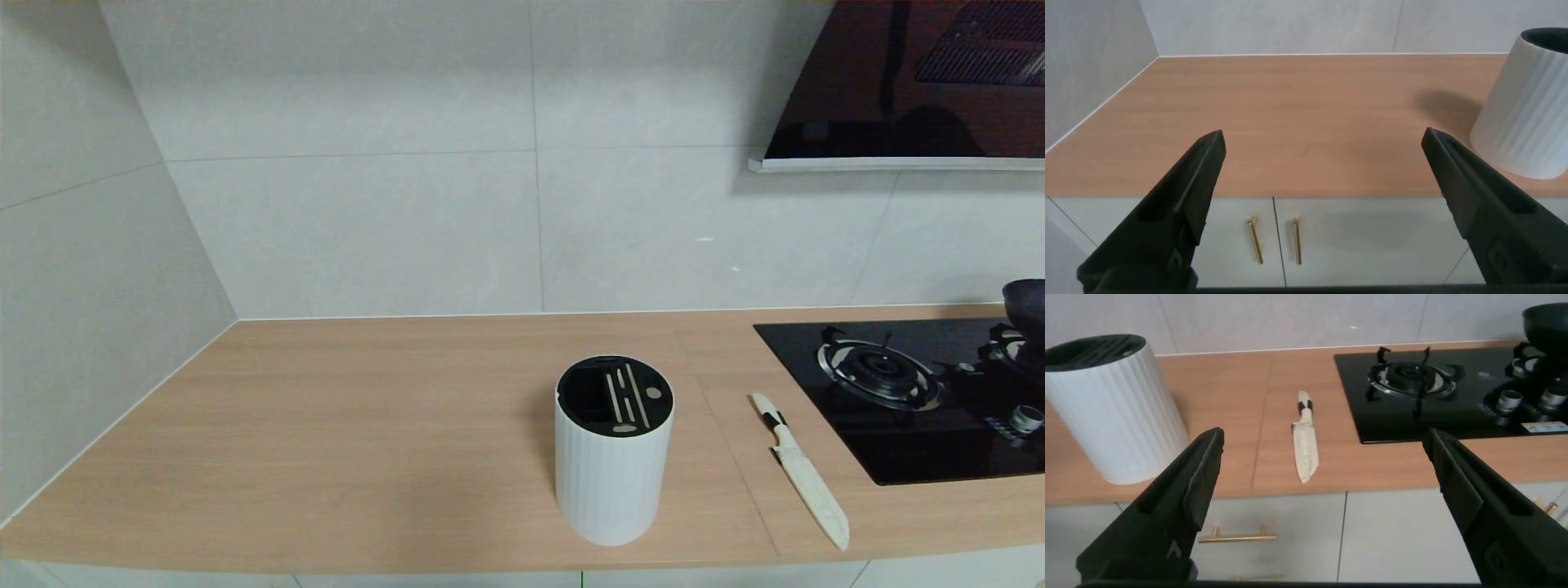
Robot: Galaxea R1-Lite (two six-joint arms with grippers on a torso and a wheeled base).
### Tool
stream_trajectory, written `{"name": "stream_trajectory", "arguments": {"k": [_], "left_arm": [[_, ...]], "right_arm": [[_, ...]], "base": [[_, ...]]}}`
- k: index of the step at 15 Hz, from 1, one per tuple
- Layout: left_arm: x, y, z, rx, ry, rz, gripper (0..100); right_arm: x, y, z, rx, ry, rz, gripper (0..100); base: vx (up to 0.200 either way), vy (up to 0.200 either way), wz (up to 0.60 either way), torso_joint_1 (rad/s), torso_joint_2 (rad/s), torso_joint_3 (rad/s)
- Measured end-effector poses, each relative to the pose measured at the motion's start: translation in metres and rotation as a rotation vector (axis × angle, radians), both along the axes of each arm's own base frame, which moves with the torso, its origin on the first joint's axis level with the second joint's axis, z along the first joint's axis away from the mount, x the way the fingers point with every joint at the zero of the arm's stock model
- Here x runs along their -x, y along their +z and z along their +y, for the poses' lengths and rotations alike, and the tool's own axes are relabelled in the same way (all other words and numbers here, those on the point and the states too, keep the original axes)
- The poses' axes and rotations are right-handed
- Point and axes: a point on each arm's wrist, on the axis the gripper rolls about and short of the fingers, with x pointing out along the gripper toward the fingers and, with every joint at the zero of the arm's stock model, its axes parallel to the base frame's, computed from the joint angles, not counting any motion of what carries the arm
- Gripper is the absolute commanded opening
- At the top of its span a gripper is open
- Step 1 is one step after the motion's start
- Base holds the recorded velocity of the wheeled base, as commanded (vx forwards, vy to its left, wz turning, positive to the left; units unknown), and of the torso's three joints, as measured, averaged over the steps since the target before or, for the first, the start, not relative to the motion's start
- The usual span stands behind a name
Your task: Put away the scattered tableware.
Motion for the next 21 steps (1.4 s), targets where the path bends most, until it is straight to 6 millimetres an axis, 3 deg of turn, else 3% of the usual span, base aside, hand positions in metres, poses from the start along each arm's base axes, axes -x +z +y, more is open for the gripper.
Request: {"name": "stream_trajectory", "arguments": {"k": [5,8,11,16,21], "left_arm": [[0.0,0.0,0.0,0.0,0.0,0.0,100],[0.0,0.0,0.0,0.0,0.0,0.0,100],[0.0,0.0,0.0,0.0,0.0,0.0,100],[0.0,0.0,0.0,0.0,0.0,0.0,100],[0.0,0.0,0.0,-0.002,0.0,0.0,100]], "right_arm": [[0.001,0.003,0.0,0.03,0.004,-0.011,100],[0.006,0.029,0.001,0.027,0.036,-0.079,100],[-0.006,0.044,0.002,0.022,0.104,0.015,100],[-0.049,0.061,0.004,-0.006,0.181,0.298,100],[-0.121,0.075,0.008,-0.018,0.22,0.502,100]], "base": [[0.0,0.0,0.0,0.0,0.0,0.0],[0.0,0.0,0.0,0.0,0.0,0.0],[0.0,0.0,0.0,0.0,0.0,0.0],[0.0,0.0,0.0,0.0,0.0,0.0],[0.0,0.0,0.0,0.0,0.0,0.0]]}}
